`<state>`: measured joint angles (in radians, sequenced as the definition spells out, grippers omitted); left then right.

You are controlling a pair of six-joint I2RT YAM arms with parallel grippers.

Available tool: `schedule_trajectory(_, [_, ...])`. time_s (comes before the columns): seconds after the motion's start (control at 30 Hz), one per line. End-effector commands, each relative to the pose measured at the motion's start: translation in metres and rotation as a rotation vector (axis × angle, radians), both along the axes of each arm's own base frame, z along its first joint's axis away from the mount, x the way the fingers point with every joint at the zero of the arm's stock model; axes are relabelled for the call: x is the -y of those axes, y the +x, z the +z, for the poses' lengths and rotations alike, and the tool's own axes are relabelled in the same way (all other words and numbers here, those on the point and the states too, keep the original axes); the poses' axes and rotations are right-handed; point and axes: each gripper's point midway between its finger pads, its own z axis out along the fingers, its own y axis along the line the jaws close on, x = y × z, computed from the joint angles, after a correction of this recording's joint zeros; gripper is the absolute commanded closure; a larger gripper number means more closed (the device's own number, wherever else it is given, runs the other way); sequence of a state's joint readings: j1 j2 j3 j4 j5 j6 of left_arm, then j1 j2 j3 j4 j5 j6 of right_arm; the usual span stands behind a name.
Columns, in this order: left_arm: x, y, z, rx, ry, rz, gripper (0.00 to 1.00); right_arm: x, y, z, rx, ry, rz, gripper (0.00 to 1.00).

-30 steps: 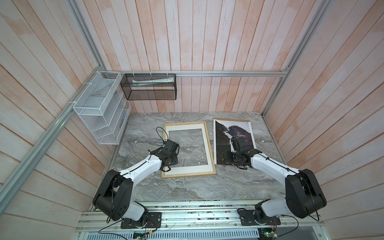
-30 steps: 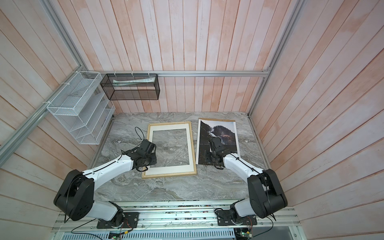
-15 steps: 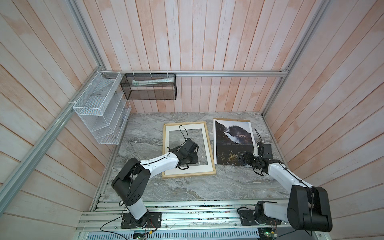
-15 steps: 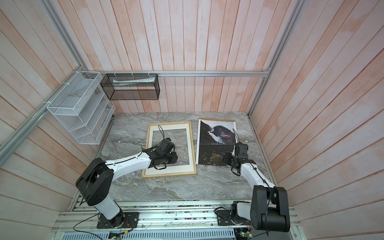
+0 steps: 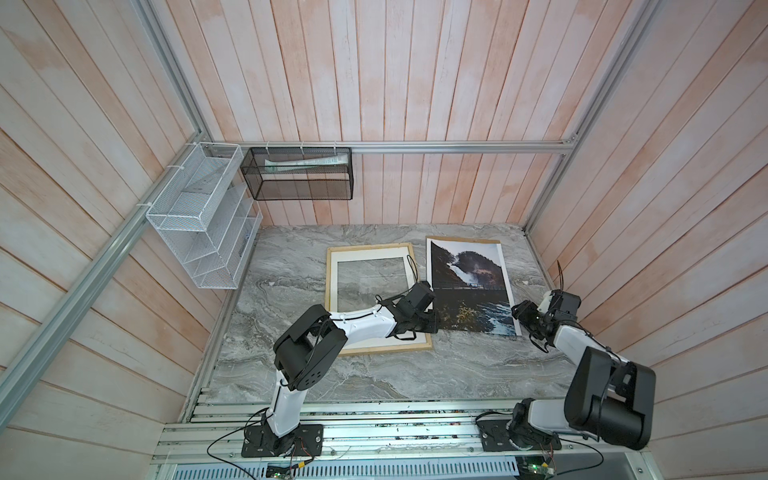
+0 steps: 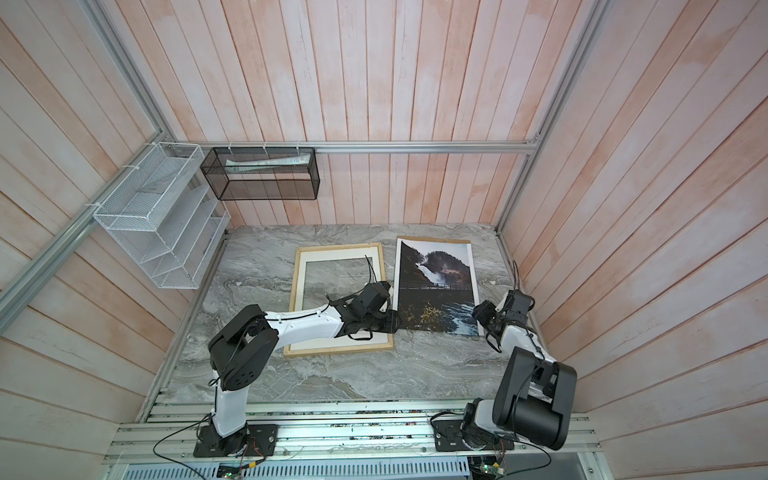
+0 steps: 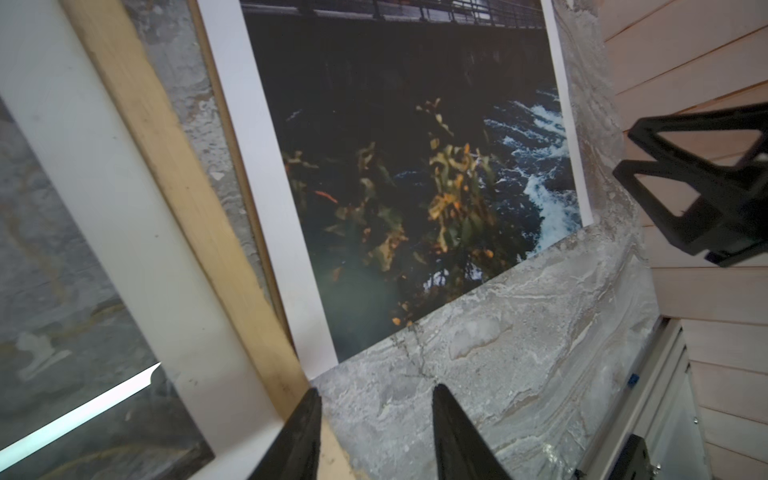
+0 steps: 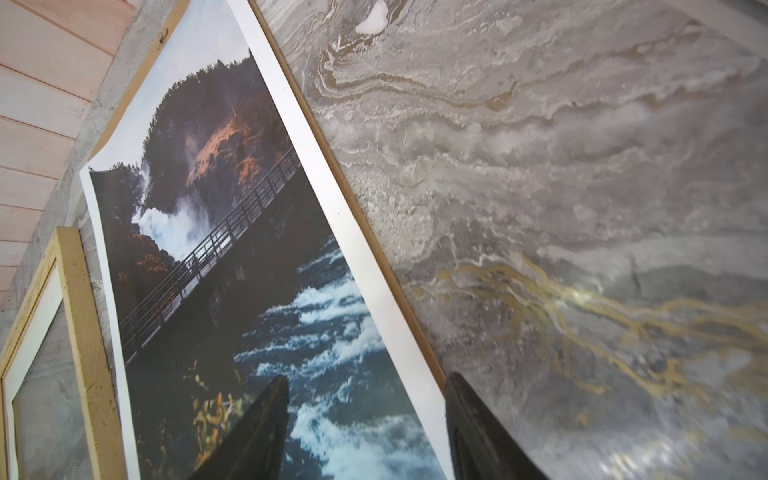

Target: Put the photo into the frame

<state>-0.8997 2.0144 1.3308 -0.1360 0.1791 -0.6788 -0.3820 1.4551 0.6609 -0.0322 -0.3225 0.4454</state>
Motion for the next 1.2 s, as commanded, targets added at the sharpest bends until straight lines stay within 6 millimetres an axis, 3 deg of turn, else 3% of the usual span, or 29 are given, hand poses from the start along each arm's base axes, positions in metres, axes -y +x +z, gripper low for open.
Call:
schedule_trajectory(0.0, [0.023, -0.001, 0.0, -0.029, -0.072, -0.045, 0.54, -0.004, 0.034, 0.005, 0.003, 0.032, 0.149, 0.4])
schedule_trajectory(0.23, [0.033, 0.002, -0.011, -0.055, -0.071, -0.034, 0.54, 0.029, 0.078, -0.022, -0.073, 0.01, 0.182, 0.44])
schedule_trajectory(0.4, [0.037, 0.004, -0.017, -0.066, -0.065, -0.04, 0.54, 0.03, 0.097, -0.03, -0.037, 0.059, 0.238, 0.49])
schedule_trajectory(0.77, [0.038, 0.002, -0.029, -0.087, -0.052, -0.057, 0.55, 0.008, 0.096, -0.036, 0.01, 0.16, 0.314, 0.54])
schedule_trajectory(1.17, [0.039, 0.0, -0.036, -0.105, -0.039, -0.067, 0.55, -0.005, 0.096, -0.02, 0.066, 0.206, 0.378, 0.64])
